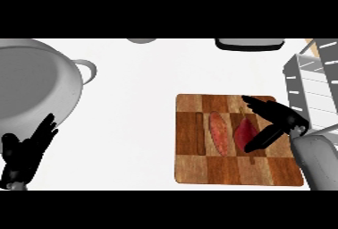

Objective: Pick the pear from the cutting board and place it in the tiered basket

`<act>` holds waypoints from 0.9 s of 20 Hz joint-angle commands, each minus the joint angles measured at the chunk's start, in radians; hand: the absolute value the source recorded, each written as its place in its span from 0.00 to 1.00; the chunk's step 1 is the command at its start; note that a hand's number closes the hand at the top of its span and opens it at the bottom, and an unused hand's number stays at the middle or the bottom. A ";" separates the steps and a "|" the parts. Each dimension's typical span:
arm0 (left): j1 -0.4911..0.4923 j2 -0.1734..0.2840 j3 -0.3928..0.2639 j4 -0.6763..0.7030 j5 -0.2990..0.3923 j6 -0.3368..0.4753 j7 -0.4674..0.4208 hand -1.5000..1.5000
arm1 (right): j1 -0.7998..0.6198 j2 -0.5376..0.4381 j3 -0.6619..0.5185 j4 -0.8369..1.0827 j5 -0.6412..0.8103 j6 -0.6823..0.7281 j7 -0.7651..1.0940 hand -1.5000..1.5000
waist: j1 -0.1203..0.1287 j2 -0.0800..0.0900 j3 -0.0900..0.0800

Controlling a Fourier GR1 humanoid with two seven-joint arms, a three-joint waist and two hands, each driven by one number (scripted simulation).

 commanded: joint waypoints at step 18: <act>0.013 -0.044 0.048 0.013 -0.043 -0.030 -0.021 0.50 | 0.025 0.143 -0.013 -0.051 0.132 -0.133 -0.124 1.00 | -0.003 0.006 0.005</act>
